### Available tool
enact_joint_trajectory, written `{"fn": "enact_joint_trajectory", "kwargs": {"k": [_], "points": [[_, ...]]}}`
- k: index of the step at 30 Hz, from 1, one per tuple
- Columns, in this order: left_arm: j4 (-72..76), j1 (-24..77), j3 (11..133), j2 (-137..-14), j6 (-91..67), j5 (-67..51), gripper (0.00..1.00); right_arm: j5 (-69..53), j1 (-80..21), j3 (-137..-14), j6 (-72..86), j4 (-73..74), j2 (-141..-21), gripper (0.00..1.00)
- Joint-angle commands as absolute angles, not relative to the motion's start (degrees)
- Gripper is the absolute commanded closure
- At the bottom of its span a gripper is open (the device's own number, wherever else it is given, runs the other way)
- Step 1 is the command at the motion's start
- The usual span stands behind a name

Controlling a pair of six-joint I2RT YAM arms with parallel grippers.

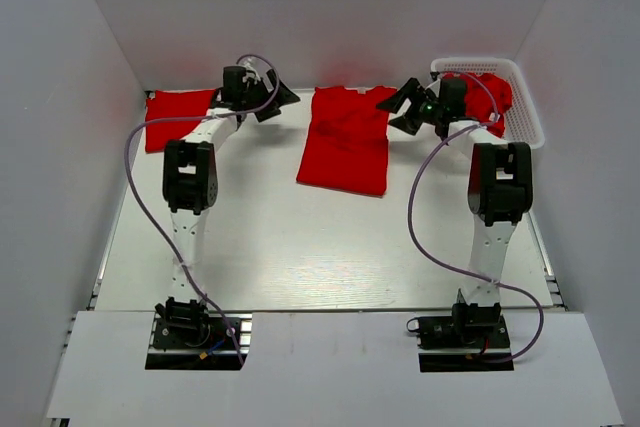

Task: Fold and stack the t-shirts
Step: Fold the folded rectangular tshirt in 1/3 of the way, then grab one side of the 2/3 rectangular tshirt with both arms

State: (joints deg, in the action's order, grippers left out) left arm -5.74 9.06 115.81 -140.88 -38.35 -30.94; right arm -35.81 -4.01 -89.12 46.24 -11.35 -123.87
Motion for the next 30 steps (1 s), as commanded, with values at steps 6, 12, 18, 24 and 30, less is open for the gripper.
{"fn": "enact_joint_trajectory", "kwargs": {"k": [6,12,18,24,30], "points": [[-12.9,11.8,100.2,-119.3,-19.9,-26.2,0.0,-34.6,-5.2,-79.7,31.1,-2.7,-110.0,0.1],[-14.1,15.6,84.2,-110.8,-9.3,-25.7,0.0,-29.3,-7.0,-61.4,23.6,-1.8,-98.6,0.1],[-14.8,19.0,77.6,-111.7,-7.5,-25.4,0.0,-31.6,-7.6,-53.5,21.3,-1.1,-98.4,0.1],[-13.5,19.5,75.9,-114.3,-8.0,-27.7,0.04,-34.7,-8.7,-53.5,22.9,-3.8,-102.5,0.1],[-12.3,20.1,74.1,-116.2,-8.9,-27.8,0.16,-34.8,-9.6,-53.6,24.3,-4.2,-105.2,0.16]]}}
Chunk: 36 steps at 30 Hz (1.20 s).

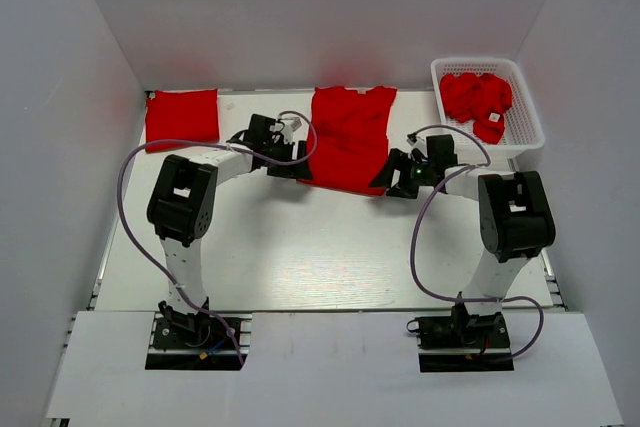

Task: Fold and stack the t-shirts
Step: Grab one side of the 2/3 rectangular tshirt with both arms

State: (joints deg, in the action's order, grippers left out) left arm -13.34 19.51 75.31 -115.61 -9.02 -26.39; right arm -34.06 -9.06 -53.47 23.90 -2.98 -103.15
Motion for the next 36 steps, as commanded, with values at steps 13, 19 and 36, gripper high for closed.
{"fn": "enact_joint_trajectory", "kwargs": {"k": [13,19,36], "points": [[-8.6,21.2,72.7,-117.9,-11.2,-28.9,1.0,-31.3,-10.6,-51.4,27.2,-9.5,-106.0,1.0],[-11.5,22.4,65.7,-107.9,-13.3,-28.8,1.0,-30.5,-11.7,-43.8,27.0,-5.3,-95.7,1.0],[-24.9,25.0,68.4,-83.3,-18.2,-24.4,1.0,-27.5,-13.1,-51.0,20.4,20.5,-67.8,1.0]]}}
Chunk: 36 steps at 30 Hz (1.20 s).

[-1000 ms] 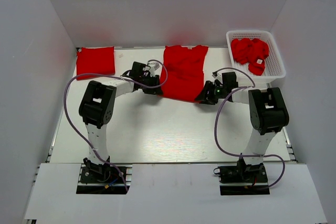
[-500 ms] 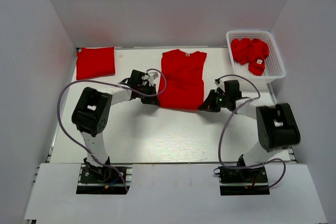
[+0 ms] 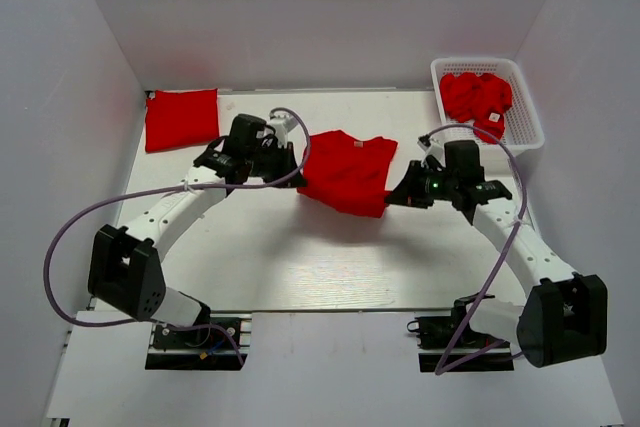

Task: Fold and stack the t-shirts
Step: Grab one side of the 2/3 rectangular tshirt with both arms, then fold the long partially folded tshirt into a neat square

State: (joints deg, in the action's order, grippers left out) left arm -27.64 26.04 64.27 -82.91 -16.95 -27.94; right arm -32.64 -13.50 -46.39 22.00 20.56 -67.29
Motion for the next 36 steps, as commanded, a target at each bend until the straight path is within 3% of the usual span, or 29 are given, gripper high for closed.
{"fn": "enact_joint_trajectory", "kwargs": {"k": [1,7,12,28,29,30,31,32,33,34,36], "points": [[-23.4,25.0,69.5,-84.5,-20.7,-19.5,1.0,-26.1,-12.7,-52.5,21.5,18.5,-69.5,1.0],[-21.5,23.9,82.2,-94.6,-21.0,-9.8,1.0,-21.7,-11.6,-58.8,24.3,12.0,-77.1,1.0],[-24.6,22.0,95.5,-107.0,-19.4,-9.1,1.0,-23.7,-9.7,-64.9,25.0,10.7,-84.5,1.0],[-15.4,17.9,116.7,-132.2,-20.0,-19.7,1.0,-29.6,-5.3,-79.6,29.7,4.0,-110.0,1.0],[-14.2,17.3,118.9,-133.5,-20.0,-20.8,0.95,-29.5,-4.7,-82.5,30.3,3.5,-111.5,1.0],[-13.4,17.3,119.9,-134.7,-20.6,-20.8,0.88,-29.2,-4.5,-83.5,30.6,2.6,-114.1,0.85],[-10.7,16.7,121.4,-136.0,-20.6,-20.8,0.81,-29.5,-4.3,-84.5,30.7,0.9,-117.5,0.61],[-8.9,16.7,122.3,-138.4,-20.6,-20.8,0.62,-29.4,-4.1,-88.8,32.1,-1.9,-118.8,0.11],[-8.9,16.7,124.4,-140.0,-20.6,-20.8,0.43,-29.5,-3.8,-90.8,32.3,-2.3,-120.5,0.1],[-10.9,16.2,130.9,-141.7,-21.3,-21.9,0.04,-30.0,-3.7,-94.7,32.3,-2.1,-124.2,0.1],[-11.9,16.2,135.2,-144.1,-19.4,-25.1,0.0,-30.4,-3.6,-101.6,30.9,3.8,-125.5,0.1]]}}
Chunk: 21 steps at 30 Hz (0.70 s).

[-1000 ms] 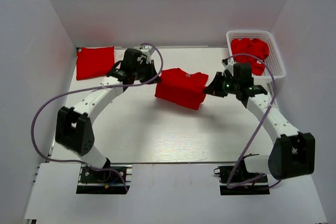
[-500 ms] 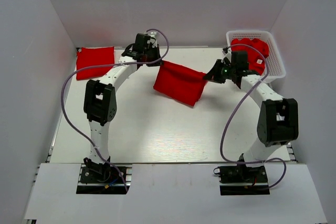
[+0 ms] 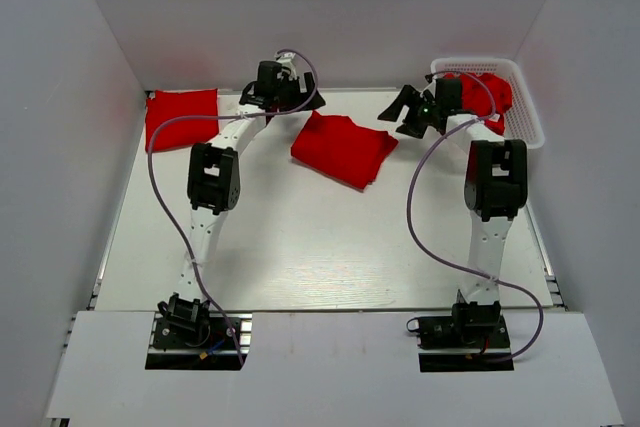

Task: Fold and stack the t-shirts
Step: Fold the long partially folded tshirt into a neat square, then smooth out wrinkles on the folded tshirt

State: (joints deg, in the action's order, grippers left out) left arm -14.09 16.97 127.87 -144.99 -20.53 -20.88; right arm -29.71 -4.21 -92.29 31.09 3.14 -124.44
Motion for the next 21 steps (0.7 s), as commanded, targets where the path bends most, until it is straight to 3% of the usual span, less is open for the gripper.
{"fn": "enact_joint_trajectory", "kwargs": {"k": [1,7,14,19,21], "points": [[-12.6,16.2,135.6,-144.1,-17.3,-25.1,0.0,-29.5,-3.6,-101.9,29.2,4.6,-124.5,0.1],[-14.7,16.2,120.8,-136.0,-7.7,-27.0,0.0,-29.6,-4.2,-89.9,25.3,2.2,-114.6,0.1],[-24.0,17.4,121.9,-137.5,-1.1,-25.6,0.0,-30.9,-4.8,-80.9,21.7,1.9,-107.3,0.1],[-21.4,17.4,120.7,-138.2,-1.1,-26.7,0.0,-27.1,-5.9,-81.6,17.9,7.2,-107.8,0.1],[-22.1,17.4,120.7,-138.8,-1.1,-28.0,0.05,-27.4,-6.7,-82.3,16.9,8.7,-108.9,0.1]]}}
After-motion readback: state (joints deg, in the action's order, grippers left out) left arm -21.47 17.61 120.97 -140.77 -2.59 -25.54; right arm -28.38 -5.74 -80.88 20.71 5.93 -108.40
